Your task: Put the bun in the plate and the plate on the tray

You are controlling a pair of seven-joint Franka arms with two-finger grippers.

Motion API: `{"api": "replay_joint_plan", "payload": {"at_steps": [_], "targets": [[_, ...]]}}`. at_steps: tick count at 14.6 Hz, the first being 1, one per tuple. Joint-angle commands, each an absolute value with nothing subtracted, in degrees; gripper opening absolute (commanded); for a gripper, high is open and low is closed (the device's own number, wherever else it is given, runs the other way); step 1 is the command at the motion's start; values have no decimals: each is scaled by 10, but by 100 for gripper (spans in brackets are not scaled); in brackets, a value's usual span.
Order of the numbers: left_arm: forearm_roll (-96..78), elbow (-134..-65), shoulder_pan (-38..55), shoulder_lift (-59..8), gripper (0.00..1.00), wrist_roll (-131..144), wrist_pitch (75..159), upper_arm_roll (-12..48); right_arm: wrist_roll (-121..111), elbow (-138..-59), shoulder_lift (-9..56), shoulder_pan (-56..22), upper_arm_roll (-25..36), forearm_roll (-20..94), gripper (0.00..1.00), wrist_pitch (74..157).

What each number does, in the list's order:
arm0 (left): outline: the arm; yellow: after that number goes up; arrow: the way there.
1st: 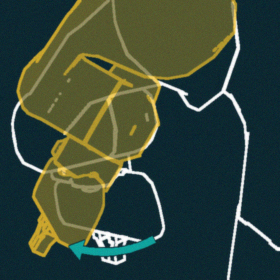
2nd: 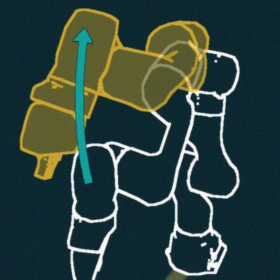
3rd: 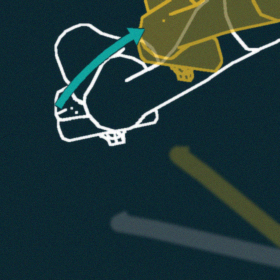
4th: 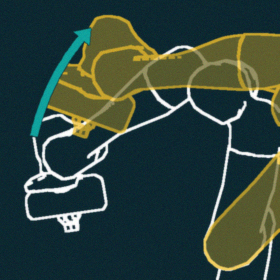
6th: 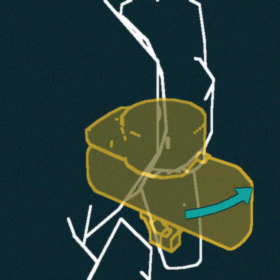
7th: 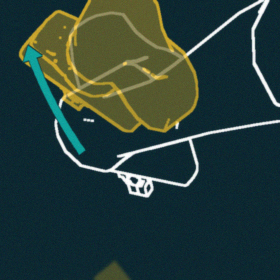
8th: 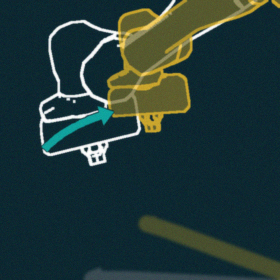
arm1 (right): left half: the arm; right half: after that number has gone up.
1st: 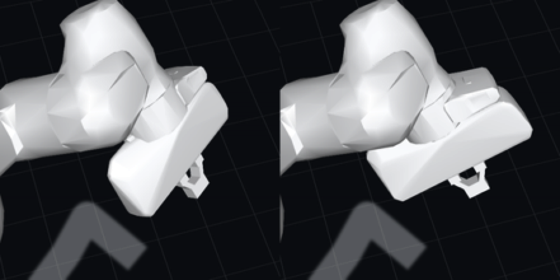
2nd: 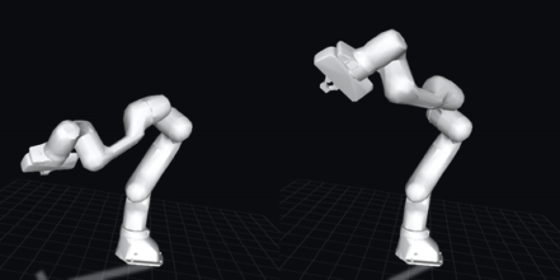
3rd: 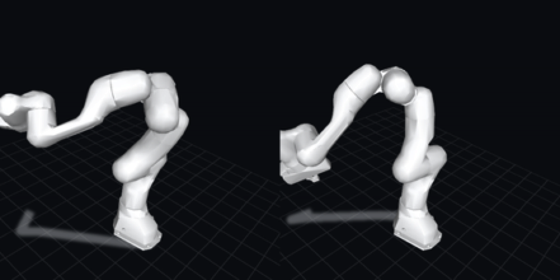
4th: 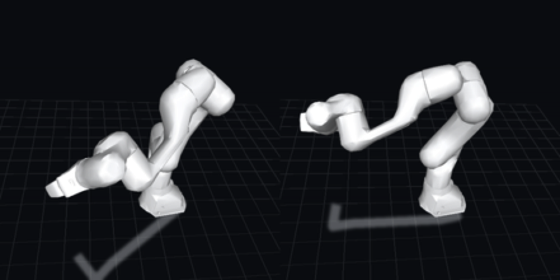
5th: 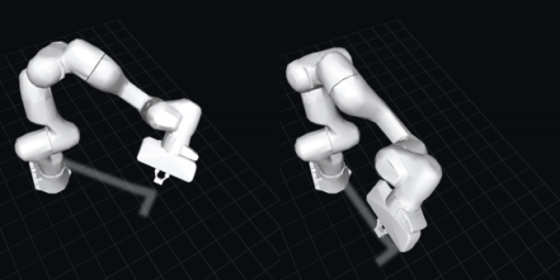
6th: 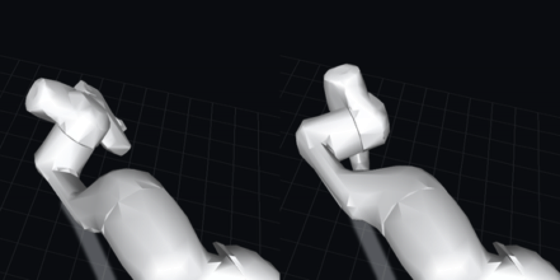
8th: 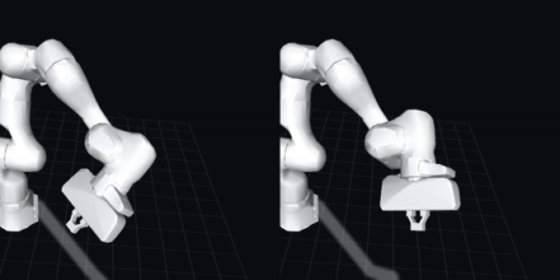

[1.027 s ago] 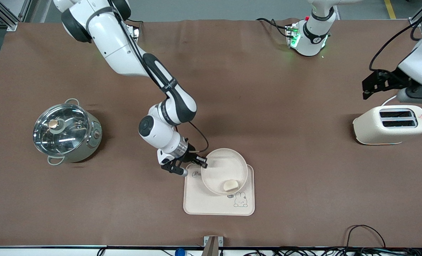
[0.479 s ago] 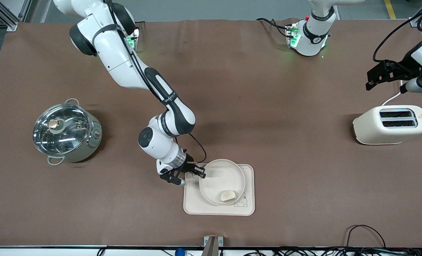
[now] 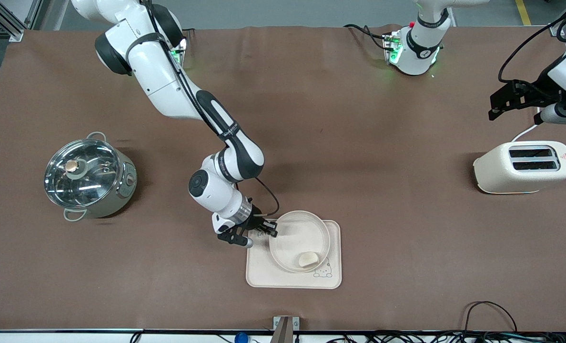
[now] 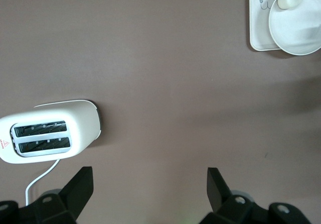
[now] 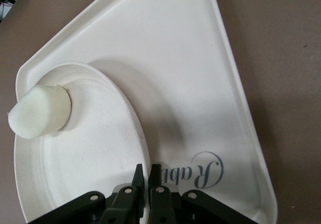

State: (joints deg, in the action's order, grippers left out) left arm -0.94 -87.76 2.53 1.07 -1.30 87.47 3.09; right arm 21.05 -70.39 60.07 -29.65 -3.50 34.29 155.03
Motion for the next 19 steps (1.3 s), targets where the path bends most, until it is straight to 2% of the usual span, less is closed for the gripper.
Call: {"api": "replay_joint_plan", "payload": {"at_steps": [1,5,6,7,8,9,10,15,17,18,19], "targets": [[-9,-876,25,11,100,-15,879,29,200,-750,585,-295,-26,324,0,1554],[-9,-876,23,11,100,-14,880,28,185,-780,575,-293,-26,324,0,1564],[-9,-876,22,11,100,-14,880,28,185,-777,573,-291,-26,325,4,1564],[-9,-876,22,11,100,-15,879,28,185,-774,571,-289,-26,327,31,1563],[-9,-877,22,11,100,-15,879,28,186,-772,570,-283,-26,327,68,1562],[-9,-877,22,11,100,-14,879,28,186,-772,567,-280,-26,326,77,1562],[-9,-877,23,11,100,-14,879,28,186,-773,563,-276,-26,326,100,1561],[-1,-875,21,5,100,-20,882,28,184,-772,560,-272,-25,327,100,1564],[4,-876,20,6,100,-22,892,28,167,-779,537,-238,-28,327,100,1553],[4,-881,21,6,100,-21,915,28,160,-794,512,-228,-29,327,100,1521],[3,-882,21,4,100,-20,931,28,159,-798,492,-222,-26,326,100,1454]]}}
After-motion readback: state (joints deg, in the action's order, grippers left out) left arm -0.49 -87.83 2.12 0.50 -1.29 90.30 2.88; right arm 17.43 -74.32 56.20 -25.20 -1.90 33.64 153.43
